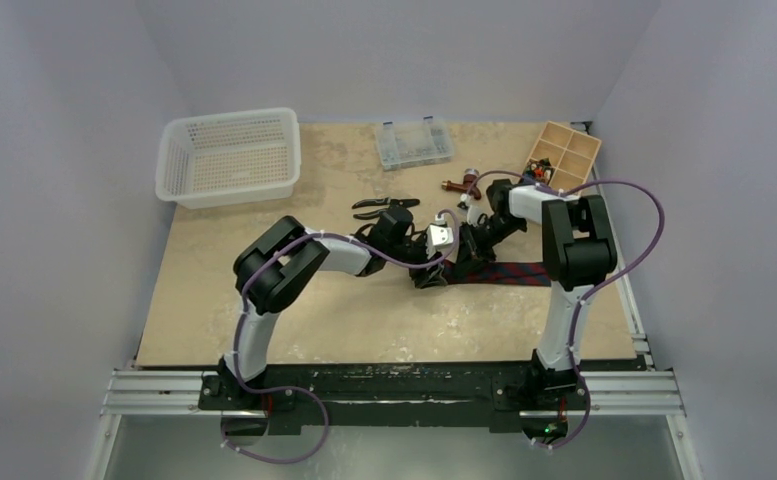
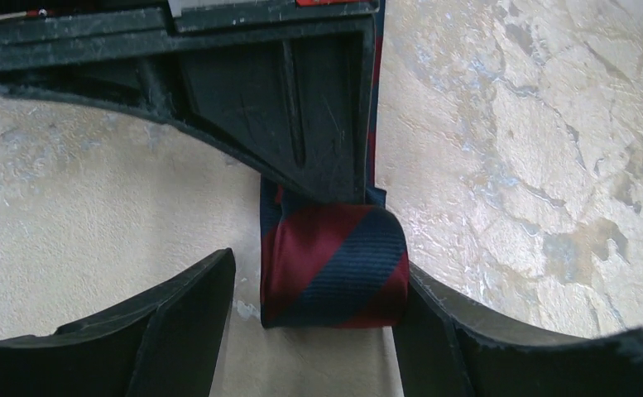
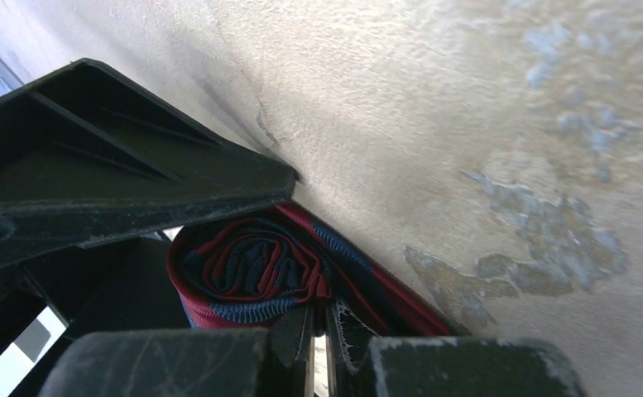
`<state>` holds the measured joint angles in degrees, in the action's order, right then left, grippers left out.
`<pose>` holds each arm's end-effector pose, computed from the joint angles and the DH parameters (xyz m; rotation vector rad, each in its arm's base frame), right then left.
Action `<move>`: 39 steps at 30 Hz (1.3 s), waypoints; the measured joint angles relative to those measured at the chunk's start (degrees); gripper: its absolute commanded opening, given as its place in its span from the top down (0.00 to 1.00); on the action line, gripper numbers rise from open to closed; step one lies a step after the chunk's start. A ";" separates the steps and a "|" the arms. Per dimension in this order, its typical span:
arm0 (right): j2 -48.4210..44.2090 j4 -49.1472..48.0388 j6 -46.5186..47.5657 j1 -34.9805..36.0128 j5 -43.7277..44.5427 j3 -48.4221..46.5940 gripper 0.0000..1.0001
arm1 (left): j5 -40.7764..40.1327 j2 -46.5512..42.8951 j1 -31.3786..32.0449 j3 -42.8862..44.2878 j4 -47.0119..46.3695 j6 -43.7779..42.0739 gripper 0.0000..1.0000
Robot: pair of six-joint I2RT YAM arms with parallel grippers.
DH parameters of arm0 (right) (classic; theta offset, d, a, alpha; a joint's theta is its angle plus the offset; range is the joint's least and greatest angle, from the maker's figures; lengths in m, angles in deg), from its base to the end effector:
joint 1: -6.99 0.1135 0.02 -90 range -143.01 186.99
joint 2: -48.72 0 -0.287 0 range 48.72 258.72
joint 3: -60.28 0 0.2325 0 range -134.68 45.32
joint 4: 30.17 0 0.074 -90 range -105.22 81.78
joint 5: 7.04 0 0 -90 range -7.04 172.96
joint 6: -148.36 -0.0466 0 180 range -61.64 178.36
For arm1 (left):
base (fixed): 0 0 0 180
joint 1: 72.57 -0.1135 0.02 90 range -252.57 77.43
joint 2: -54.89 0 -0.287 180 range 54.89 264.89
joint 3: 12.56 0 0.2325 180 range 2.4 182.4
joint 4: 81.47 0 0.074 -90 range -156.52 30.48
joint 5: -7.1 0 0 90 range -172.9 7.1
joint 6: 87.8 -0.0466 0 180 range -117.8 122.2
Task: Roll the ties
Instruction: Roll the tie at the center of the board.
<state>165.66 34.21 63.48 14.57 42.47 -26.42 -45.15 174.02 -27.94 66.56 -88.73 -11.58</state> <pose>0.3351 0.0751 0.1432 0.2743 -2.8504 -1.0533 0.2867 -0.3231 0.1548 1.3925 1.6728 -1.0158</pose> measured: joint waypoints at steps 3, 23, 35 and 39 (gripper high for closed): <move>0.00 0.07 0.00 1.31 0.83 -0.66 1.00 | 0.61 0.74 0.02 0.00 -2.03 1.38 0.36; 1.77 0.79 2.45 3.50 -2.86 -4.83 0.56 | -8.44 -3.74 1.86 -1.84 6.14 -5.90 0.82; -1.11 5.20 8.41 0.57 -9.11 -5.66 0.42 | -11.47 -3.93 2.38 4.28 20.81 -11.10 0.83; -1.25 4.59 7.72 1.46 -12.52 -5.33 0.51 | -11.61 -3.61 2.45 5.42 22.77 -11.41 0.82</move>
<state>164.42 38.80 71.20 16.03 29.95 -31.76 -56.75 170.42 -25.50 71.98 -65.96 -22.99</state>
